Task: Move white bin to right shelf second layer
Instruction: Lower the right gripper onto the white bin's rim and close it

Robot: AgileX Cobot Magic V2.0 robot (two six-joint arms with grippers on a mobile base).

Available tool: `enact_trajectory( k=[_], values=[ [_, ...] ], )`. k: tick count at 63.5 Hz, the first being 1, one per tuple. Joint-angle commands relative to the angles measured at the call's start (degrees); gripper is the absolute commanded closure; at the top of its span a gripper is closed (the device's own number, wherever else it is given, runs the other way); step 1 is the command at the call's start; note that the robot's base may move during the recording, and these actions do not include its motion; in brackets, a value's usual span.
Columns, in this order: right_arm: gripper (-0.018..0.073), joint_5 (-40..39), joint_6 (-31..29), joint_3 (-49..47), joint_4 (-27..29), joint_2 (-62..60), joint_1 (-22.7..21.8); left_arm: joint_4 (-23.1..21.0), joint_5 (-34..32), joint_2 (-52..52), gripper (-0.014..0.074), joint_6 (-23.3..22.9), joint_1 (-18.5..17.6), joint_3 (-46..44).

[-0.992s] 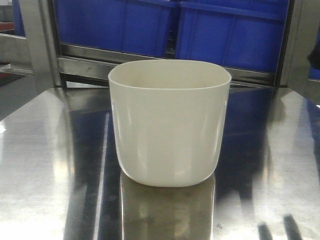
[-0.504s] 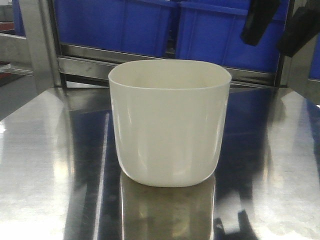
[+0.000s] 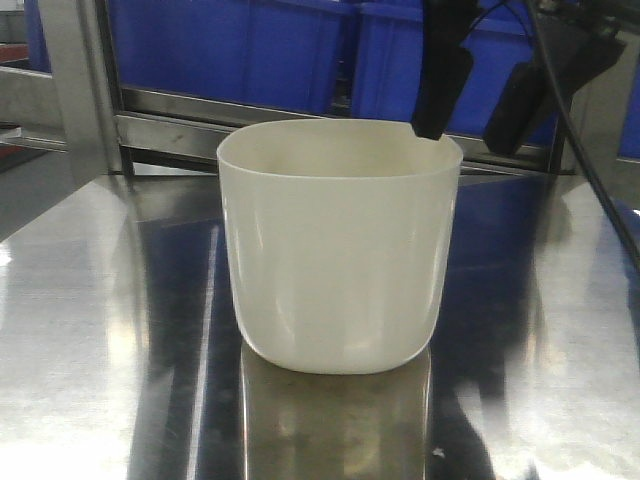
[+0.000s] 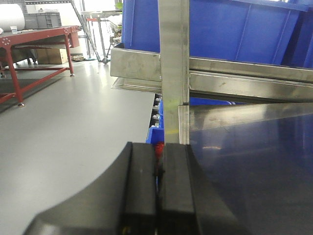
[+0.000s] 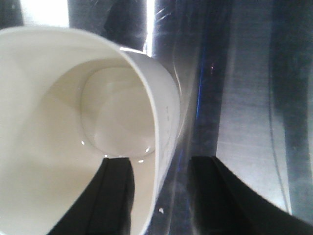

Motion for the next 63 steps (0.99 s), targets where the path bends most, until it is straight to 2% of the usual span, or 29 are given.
enact_trajectory(
  k=[1, 20, 42, 63],
  values=[
    [0.017, -3.07, 0.08, -1.86, -0.64, -1.41, 0.1, -0.35, -4.81, -0.75, 0.0512, -0.15, -0.22, 2.11],
    [0.0173, -3.23, 0.13, -1.86, -1.01, 3.22, 0.1, -0.35, -4.81, -0.75, 0.0512, -0.15, -0.22, 2.11],
    [0.0247, -2.7, 0.59, -1.86, -2.0, 3.32, 0.1, -0.35, -4.81, -0.75, 0.0512, -0.15, -0.22, 2.11],
    [0.0391, -0.45, 0.59, -1.86, -2.0, 3.32, 0.1, -0.35, -4.81, -0.75, 0.0512, -0.15, -0.22, 2.11]
  ],
)
